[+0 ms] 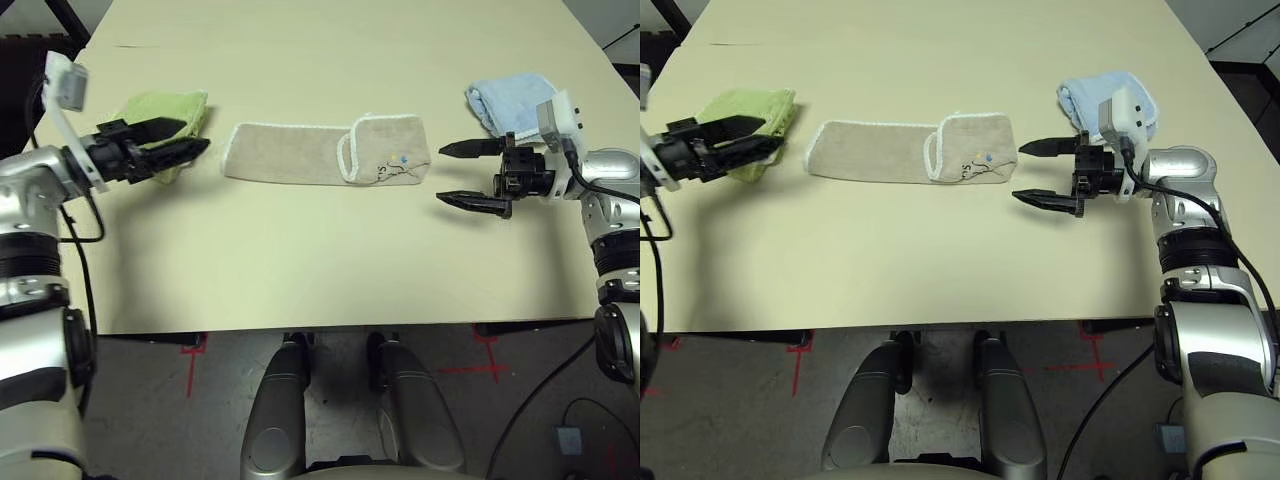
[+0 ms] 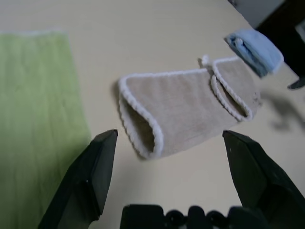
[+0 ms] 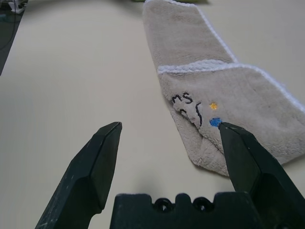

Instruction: Fold the towel and set it aside.

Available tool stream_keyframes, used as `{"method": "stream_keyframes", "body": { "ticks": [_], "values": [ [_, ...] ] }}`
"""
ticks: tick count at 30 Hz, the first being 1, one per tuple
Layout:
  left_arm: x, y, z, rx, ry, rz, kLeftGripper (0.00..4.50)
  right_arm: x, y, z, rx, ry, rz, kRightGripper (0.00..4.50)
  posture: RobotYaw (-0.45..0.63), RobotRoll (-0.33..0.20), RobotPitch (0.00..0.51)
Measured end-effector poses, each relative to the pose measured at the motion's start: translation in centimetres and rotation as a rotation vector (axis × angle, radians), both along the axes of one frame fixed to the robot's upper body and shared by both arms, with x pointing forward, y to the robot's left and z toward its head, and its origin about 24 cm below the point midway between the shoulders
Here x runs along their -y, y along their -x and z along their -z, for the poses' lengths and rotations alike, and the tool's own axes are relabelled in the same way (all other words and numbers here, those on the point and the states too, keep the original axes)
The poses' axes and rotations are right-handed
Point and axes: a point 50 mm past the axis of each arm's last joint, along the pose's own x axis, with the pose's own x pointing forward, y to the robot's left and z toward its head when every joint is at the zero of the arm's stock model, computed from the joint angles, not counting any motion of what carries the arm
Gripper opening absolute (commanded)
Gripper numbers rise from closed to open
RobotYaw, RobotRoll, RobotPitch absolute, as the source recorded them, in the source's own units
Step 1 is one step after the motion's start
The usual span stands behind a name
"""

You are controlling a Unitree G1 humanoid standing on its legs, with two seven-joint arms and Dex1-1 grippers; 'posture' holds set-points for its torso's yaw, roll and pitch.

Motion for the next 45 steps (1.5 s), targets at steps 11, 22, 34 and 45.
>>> {"method": "stream_keyframes", "body": {
  "ticks": [11, 22, 34, 45],
  "values": [
    [2.5, -0.9, 1.4, -0.351, 0.205, -0.093, 4.50, -0.3, 0.1, -0.3, 0.014, 0.010, -0.005, 4.47, 0.04, 0.000, 0.252],
    [3.3, -1.5, 2.8, -0.419, 0.207, -0.129, 4.50, -0.4, 0.2, -0.2, 0.017, 0.009, 0.003, 4.47, 0.04, 0.000, 0.258],
    [5.3, -3.2, 2.5, -0.382, 0.290, -0.113, 4.50, -0.5, 0.2, -0.1, 0.014, 0.006, 0.009, 4.47, 0.03, 0.000, 0.261],
    [5.6, -4.0, 3.4, -0.373, 0.307, -0.133, 3.13, -0.7, 0.1, -0.3, 0.028, 0.008, 0.021, 4.50, 0.02, 0.000, 0.259]
  ]
}}
